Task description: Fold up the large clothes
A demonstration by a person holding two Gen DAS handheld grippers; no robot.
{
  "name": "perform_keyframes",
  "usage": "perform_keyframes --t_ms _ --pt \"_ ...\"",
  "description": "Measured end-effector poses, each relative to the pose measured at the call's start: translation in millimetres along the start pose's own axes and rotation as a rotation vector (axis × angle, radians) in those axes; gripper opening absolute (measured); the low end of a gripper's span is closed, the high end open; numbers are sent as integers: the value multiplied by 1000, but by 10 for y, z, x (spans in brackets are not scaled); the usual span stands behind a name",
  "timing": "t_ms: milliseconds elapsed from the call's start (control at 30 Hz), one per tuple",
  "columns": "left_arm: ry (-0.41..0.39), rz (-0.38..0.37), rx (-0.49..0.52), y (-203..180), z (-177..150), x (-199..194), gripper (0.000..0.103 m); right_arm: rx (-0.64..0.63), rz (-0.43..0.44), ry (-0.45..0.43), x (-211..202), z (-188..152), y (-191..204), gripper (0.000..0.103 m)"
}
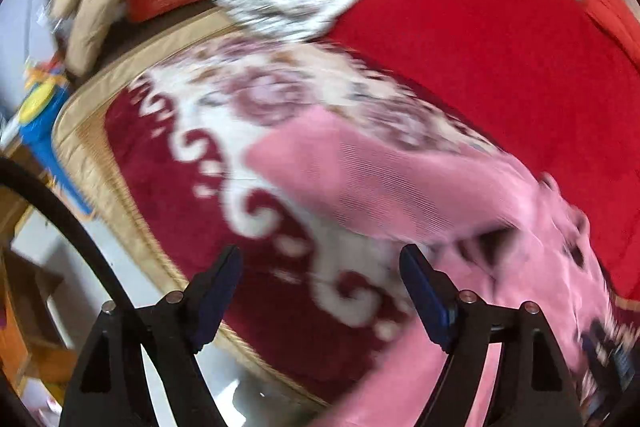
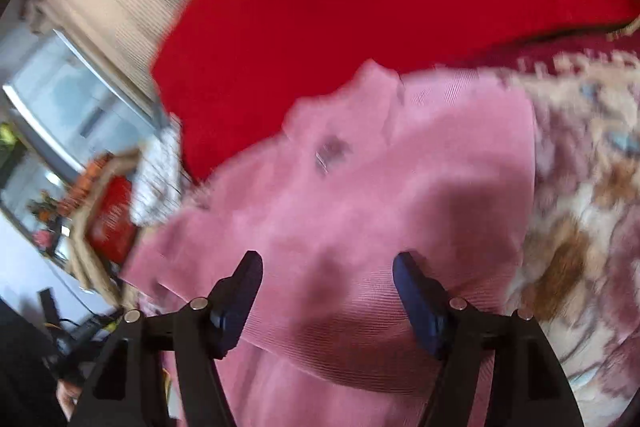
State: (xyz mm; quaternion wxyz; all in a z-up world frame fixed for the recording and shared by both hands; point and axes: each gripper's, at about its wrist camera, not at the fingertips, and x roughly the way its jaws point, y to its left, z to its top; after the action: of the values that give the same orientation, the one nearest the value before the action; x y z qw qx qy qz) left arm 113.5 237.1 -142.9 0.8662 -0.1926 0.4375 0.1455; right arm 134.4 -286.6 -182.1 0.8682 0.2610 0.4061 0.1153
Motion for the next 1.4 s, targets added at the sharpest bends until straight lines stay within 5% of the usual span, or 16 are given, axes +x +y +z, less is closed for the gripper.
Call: perform_keyframes --t_ms 133,400,567,833,933,1167,1400 --pt "61 -45 -126 386 175 257 81 -52 -31 -14 11 -4 78 70" --pt "142 -158 -293 515 286 732 81 -30 -21 -64 -94 37 17 70" --pt "85 -153 -327 537 412 869 73 -44 -29 -78 -117 65 -5 70" --pt "77 -155 -271 419 553 1033 21 -67 -47 -84 -74 71 -12 70" --pt "67 -200 -302 473 602 973 16 -68 -44 -94 -98 69 -12 70" --pt "-120 -244 -100 53 998 154 14 -7 -39 -164 -274 108 -126 70" --pt "-276 -324 240 -1078 1121 -886 14 64 -29 -228 -474 189 -301 70"
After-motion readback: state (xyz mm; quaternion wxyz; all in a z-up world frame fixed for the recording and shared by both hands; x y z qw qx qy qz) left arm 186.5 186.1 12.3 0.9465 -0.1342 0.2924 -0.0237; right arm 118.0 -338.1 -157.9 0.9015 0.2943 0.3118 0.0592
